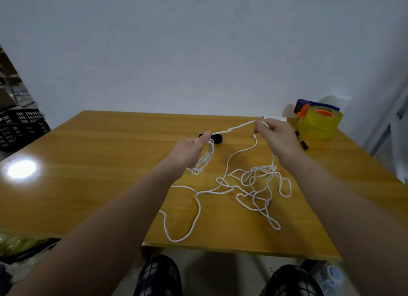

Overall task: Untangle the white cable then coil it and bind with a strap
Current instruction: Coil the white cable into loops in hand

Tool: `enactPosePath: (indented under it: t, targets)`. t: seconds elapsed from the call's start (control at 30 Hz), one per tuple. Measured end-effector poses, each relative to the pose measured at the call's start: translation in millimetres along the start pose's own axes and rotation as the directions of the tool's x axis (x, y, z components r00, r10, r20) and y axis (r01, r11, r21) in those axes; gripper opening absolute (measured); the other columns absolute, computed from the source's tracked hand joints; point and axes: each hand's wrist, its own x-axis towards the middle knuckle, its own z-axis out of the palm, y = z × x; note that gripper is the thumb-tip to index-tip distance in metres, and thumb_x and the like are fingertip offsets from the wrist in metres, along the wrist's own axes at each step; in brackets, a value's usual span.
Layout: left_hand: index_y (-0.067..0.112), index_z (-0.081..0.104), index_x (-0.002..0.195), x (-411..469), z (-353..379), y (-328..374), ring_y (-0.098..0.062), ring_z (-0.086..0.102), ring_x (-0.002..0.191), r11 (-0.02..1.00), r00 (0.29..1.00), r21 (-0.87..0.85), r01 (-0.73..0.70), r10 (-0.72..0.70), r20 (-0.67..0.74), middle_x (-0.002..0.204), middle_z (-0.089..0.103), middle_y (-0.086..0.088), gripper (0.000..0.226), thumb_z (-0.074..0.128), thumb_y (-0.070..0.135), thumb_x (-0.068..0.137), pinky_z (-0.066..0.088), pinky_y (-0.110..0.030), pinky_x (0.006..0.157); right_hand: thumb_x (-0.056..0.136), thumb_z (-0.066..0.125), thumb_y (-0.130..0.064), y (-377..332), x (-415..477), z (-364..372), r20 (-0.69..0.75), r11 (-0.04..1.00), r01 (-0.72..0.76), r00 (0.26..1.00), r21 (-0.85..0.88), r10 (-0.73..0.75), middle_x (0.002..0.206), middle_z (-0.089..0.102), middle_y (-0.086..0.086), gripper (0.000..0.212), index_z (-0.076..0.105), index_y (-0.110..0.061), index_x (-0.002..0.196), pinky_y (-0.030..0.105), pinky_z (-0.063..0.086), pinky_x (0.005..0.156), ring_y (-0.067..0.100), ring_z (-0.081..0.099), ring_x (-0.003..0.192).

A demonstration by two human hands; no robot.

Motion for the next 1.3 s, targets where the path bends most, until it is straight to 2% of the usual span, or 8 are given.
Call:
enactPosePath:
  t: [0.2,0.3,0.53,0.63,0.73,0.87,1.07,1.3]
  targets:
    - [0.01,0.045,0.069,7,-10,-4,-0.018,0.043,0.057,0.946,0.974,0.275,0.172,-0.121,-0.193,0.064,0.043,-0.005,0.053,0.048,0.059,0.089,0.032,-0.029,0.05,0.092,0.052,-0.007,-17,-20,41,0.074,0.765,-0.1,0.995,0.636,0.068,0.09,0.063,0.002,0.035,0.059,-0.009,0.058,0.032,0.047,0.092,0.015,0.061,0.092]
    - [0.006,0.051,0.081,9,-3,-3,-0.022,0.047,0.066,0.945,0.966,0.279,0.17,-0.104,-0.237,0.067,0.045,-0.003,0.051,0.049,0.056,0.09,0.035,-0.031,0.056,0.096,0.048,-0.012,-26,-25,50,0.144,0.615,-0.152,0.988,0.774,0.062,0.079,0.065,0.01,0.036,0.05,-0.007,0.06,0.033,0.049,0.094,0.018,0.065,0.087]
    - [0.022,0.059,0.057,-4,-1,-4,-0.012,0.042,0.049,0.974,0.986,0.204,-0.095,0.12,-0.117,0.051,0.042,0.005,0.042,0.057,0.049,0.088,0.033,-0.025,0.05,0.089,0.057,-0.001,-17,-12,29,0.159,0.971,0.006,0.986,0.238,-0.045,0.092,0.058,-0.002,0.033,0.061,-0.009,0.121,0.029,0.053,0.087,0.012,0.059,0.085]
    - [0.023,0.048,0.049,-19,0,2,-0.009,0.023,0.04,0.989,0.983,-0.136,-0.066,0.087,0.16,0.048,0.024,0.007,0.049,0.051,0.045,0.093,0.021,-0.022,0.043,0.086,0.063,-0.008,-14,-5,21,0.305,0.934,0.233,0.941,-0.271,-0.146,0.103,0.059,-0.001,0.035,0.061,-0.01,0.121,0.02,0.041,0.086,0.009,0.055,0.095]
    - [0.023,0.023,0.06,-23,-4,9,-0.006,0.016,0.034,0.924,0.934,-0.367,0.107,0.033,0.355,0.044,0.017,0.01,0.046,0.047,0.054,0.083,0.015,-0.018,0.037,0.086,0.065,-0.012,-8,-6,17,0.348,0.908,0.297,0.919,-0.297,-0.187,0.088,0.06,-0.001,0.017,0.066,-0.007,0.102,0.022,0.048,0.075,0.011,0.057,0.083]
    - [0.023,0.022,0.058,-27,-5,16,-0.005,0.015,0.034,0.931,0.909,-0.339,0.134,0.021,0.417,0.044,0.017,0.01,0.048,0.044,0.058,0.081,0.014,-0.018,0.036,0.093,0.055,-0.015,-1,-5,12,0.238,0.987,0.11,0.962,0.115,-0.135,0.073,0.056,0.003,0.017,0.065,-0.006,0.082,0.028,0.056,0.052,0.012,0.056,0.068]
    - [0.024,0.024,0.057,-29,4,22,-0.005,0.017,0.033,0.855,0.93,-0.499,0.145,0.054,0.364,0.042,0.018,0.01,0.049,0.038,0.051,0.095,0.015,-0.019,0.035,0.097,0.044,-0.031,7,7,6,0.397,0.872,-0.274,0.912,0.405,0.103,0.067,0.055,0.008,0.036,0.054,-0.011,0.068,0.017,0.02,0.035,0.007,0.024,0.037]
    - [0.019,0.028,0.063,-24,21,44,-0.006,0.025,0.034,0.711,0.952,-0.692,0.122,0.114,0.285,0.043,0.025,0.009,0.042,0.037,0.036,0.1,0.024,-0.018,0.039,0.096,0.041,-0.029,11,-1,39,0.493,0.696,-0.69,0.685,0.201,0.537,0.038,0.022,-0.007,0.042,0.028,-0.023,0.056,0.015,0.009,0.032,0.007,0.013,0.029]
